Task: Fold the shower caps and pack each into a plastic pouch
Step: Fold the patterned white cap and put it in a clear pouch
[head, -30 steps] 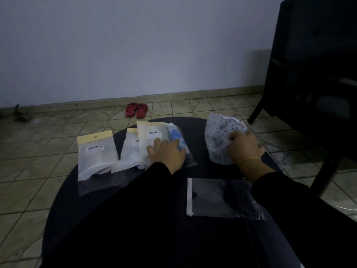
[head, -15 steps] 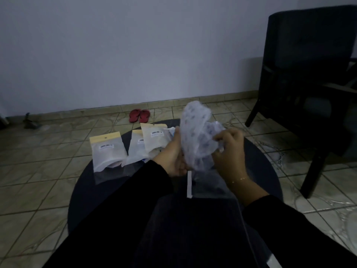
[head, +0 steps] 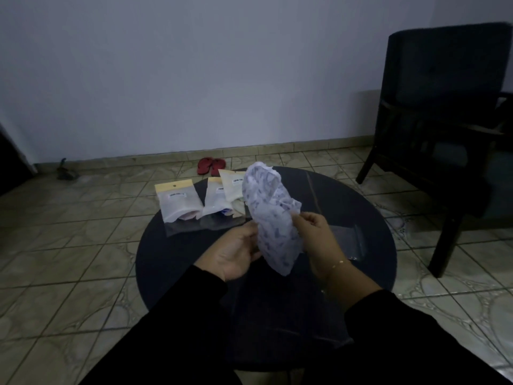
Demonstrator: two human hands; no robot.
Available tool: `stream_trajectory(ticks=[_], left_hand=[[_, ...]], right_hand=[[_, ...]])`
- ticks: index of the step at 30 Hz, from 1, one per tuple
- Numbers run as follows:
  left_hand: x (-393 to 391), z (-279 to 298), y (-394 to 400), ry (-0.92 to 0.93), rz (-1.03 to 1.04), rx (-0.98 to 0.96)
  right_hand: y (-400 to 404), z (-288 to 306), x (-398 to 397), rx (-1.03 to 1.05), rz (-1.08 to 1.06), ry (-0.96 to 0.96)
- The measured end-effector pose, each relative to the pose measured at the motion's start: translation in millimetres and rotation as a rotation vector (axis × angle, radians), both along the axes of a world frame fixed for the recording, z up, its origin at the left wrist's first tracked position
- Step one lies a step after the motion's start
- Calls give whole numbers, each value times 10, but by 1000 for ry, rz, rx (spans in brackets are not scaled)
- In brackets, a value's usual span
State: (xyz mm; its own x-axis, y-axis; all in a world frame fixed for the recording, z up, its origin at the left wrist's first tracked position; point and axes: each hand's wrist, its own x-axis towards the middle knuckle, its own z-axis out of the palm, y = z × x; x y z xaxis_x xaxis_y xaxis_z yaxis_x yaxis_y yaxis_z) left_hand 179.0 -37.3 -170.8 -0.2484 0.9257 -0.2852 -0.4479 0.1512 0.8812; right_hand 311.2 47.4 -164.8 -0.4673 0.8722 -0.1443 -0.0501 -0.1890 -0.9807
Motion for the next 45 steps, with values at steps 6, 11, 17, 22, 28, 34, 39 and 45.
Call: stream_trajectory(ticks=[6,11,17,22,28,34,39,45], left_hand=[[49,85,-119,81,126,-82],[59,204,-248,-152,146,-74],[131,295,-333,-173,33,-4],[187,280,-323,-104,140,-31],[259,301,-335,14,153,-93],[108,148,-373,-52,153,-94],[6,115,-415,36,205,-95],[-315,-78,-521,413,384,-321]], right_hand=[[-90,8,-111,-114,-1,-48],[-254,55,-95,-65,66,-30],[-346,42,-177,3,-16,13],[-375,37,-210,-63,26,101],[-341,-29,-208,-78,101,54],[-327,-50,-207,-131,62,-35],[-236,-125,-114,-198,-7,44],[-7,-208,209,-252,-18,8]])
